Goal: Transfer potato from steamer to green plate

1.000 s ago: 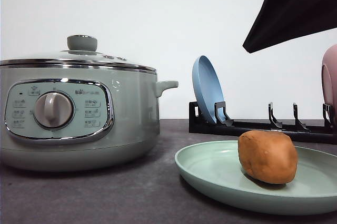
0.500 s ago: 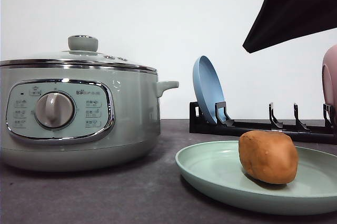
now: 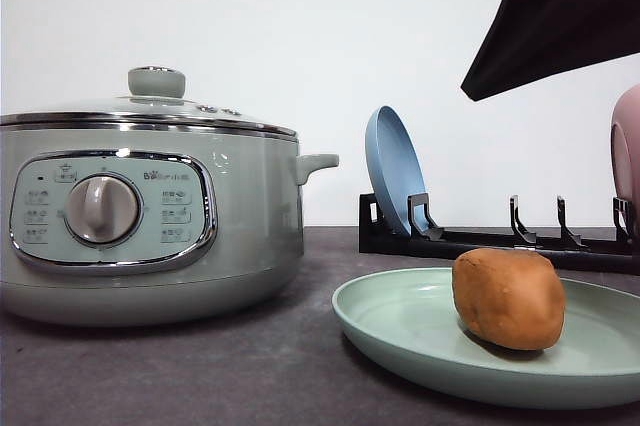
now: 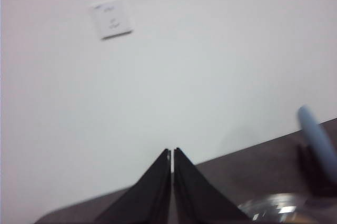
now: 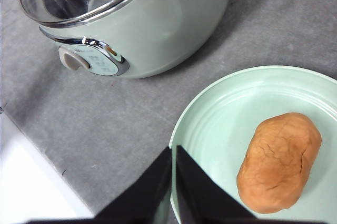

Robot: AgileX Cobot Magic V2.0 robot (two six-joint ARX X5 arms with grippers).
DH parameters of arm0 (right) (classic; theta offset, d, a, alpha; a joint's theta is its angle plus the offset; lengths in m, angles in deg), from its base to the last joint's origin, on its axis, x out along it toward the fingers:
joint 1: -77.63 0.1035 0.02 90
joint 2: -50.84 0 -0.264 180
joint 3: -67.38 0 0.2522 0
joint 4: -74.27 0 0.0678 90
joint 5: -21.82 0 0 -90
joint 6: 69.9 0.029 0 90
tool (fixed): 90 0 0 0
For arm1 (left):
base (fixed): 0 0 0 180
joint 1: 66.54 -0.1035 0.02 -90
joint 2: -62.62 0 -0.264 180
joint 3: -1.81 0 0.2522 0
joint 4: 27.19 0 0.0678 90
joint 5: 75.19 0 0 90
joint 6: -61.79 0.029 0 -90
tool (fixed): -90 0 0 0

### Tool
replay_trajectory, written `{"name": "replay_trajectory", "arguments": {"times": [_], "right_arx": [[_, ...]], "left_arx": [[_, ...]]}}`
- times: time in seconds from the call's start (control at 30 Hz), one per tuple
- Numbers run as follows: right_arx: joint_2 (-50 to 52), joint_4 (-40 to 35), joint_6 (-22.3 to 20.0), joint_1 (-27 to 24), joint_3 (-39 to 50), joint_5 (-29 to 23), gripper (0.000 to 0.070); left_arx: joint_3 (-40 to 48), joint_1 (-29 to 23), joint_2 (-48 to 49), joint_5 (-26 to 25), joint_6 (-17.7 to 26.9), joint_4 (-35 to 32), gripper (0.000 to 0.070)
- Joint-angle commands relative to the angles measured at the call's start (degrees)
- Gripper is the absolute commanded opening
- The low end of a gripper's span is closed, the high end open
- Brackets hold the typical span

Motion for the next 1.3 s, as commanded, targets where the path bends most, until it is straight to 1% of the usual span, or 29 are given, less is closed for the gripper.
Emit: {"name": "replay_trajectory", "arguments": {"times": [0.0,0.13,0.2,0.33,0.53,0.7,0.87,1.13,1.27], "right_arx": [[-0.22,-0.66,-0.79,0.37,-0.96,0.02,0.0],[-0.22,-0.66,-0.8,0.37,-0.96,0.02,0.0],[-0.22,-0.66,-0.81,0.37,-0.96,0.02,0.0],[-0.22,-0.66,-0.81,0.37,-0.96,0.02,0.0],[-0.22,-0.68,-0.79,0.37,-0.96,0.02,0.0],[-0.22,-0.68,-0.81,0.37,-0.96,0.02,0.0],[-0.22,-0.68,-0.79,0.37,-0.96,0.02,0.0],[-0.22,-0.68,-0.8,0.37,-0.96,0.02,0.0],[-0.22,-0.7,-0.81,0.37,-0.96,0.02,0.0]], "left_arx": [[4.72,-0.3,2.29,1.5,0.22,-1.04,0.0],[13.7,-0.47,8.49,5.63,-0.67,-1.02,0.0],[17.37,-0.47,11.29,6.75,-1.68,-0.99,0.0],[24.26,-0.47,16.48,7.93,-2.58,-1.01,0.0],[31.8,-0.47,21.61,7.93,-2.77,-0.68,0.0],[35.79,-0.47,24.04,7.95,-2.75,-0.24,0.0],[38.71,-0.47,26.28,7.94,-2.78,1.7,0.0],[39.94,-0.46,29.33,7.94,-2.75,8.81,0.0],[40.49,-0.35,29.38,7.93,-2.85,9.49,0.0]]}}
